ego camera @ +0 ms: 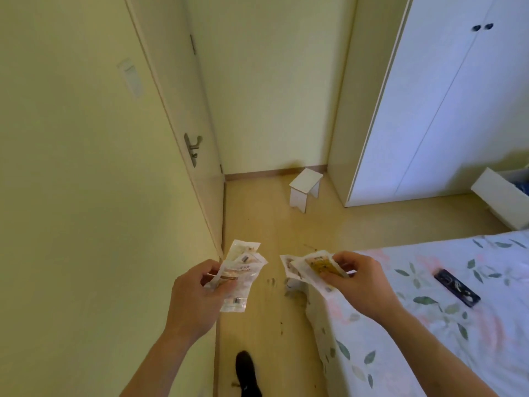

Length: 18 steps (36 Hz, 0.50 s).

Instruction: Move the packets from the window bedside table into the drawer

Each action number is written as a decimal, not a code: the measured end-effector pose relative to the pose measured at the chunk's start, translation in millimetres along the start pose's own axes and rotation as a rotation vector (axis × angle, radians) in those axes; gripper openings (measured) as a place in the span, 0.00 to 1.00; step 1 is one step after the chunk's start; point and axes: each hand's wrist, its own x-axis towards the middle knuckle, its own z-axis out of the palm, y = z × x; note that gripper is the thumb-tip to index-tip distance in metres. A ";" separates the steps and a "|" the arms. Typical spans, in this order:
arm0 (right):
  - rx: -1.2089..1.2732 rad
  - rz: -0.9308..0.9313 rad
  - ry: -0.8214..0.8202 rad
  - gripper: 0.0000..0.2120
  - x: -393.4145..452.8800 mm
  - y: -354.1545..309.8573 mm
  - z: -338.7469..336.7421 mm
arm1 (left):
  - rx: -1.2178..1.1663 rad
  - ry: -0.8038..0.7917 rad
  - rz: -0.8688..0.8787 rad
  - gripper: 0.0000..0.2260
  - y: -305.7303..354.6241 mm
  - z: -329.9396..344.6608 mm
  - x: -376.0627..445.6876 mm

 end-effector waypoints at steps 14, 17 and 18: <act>-0.002 0.186 0.221 0.05 212.7 -1.6 -14.4 | 0.041 -0.247 0.135 0.06 31.1 49.9 294.6; -0.013 0.237 0.280 0.05 245.6 9.0 -24.4 | 0.054 -0.304 0.177 0.07 47.1 68.2 345.5; -0.021 0.256 0.295 0.04 258.1 12.7 -27.3 | 0.059 -0.313 0.199 0.07 52.9 74.4 362.2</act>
